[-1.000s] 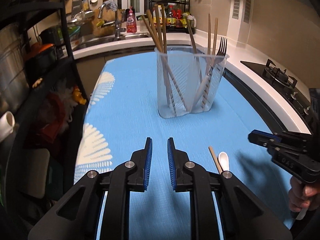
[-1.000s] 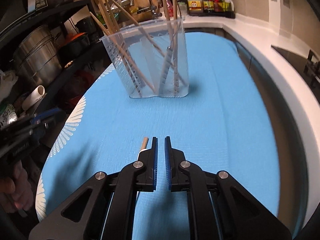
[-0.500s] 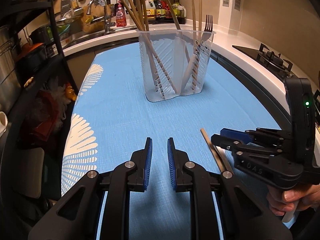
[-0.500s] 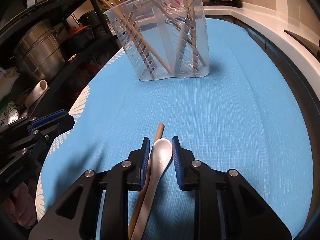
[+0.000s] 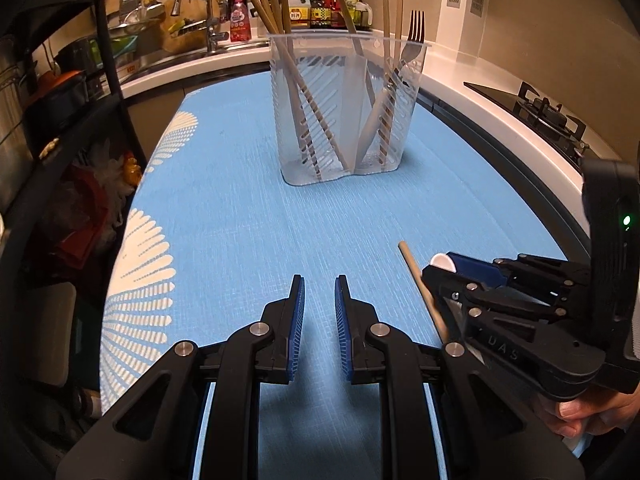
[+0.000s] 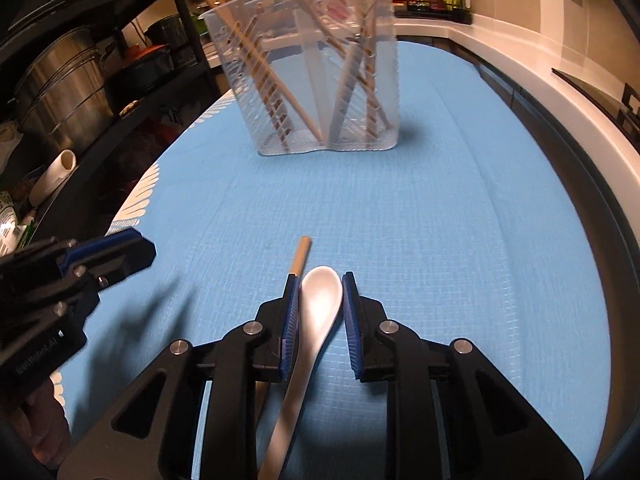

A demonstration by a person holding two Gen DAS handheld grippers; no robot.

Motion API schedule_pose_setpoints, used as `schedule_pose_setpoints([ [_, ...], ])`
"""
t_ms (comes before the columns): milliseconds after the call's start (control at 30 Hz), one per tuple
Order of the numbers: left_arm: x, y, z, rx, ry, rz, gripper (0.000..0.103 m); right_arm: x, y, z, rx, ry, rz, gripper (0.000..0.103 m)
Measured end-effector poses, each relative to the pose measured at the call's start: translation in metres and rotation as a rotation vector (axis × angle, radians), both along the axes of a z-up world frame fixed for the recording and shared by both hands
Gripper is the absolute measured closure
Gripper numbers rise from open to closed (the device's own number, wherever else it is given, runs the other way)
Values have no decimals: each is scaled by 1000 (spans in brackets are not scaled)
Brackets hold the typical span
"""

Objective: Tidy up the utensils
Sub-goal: 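Grasp the white spoon with the right tool while the left tool grasps the last chopstick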

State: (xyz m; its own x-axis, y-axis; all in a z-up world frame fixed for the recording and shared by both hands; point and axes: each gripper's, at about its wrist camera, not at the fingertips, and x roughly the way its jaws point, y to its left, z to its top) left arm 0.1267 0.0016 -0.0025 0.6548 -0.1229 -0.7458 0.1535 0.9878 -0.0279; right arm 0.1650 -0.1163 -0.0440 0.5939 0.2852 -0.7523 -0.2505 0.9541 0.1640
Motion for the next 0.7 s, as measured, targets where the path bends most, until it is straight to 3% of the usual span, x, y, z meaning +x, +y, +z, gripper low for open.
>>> schedule_pose_setpoints([
  [233,1,-24,-17,-46,20,-32,87,2,-16,7,-85,2,-30,81],
  [400,5,-41,-18,-107,38,-75,87,6,-28,2,-151,53,1,81],
  [700,19,-68,-30,-110,81,-108,86,9,-36,1,-134,27,-21,81],
])
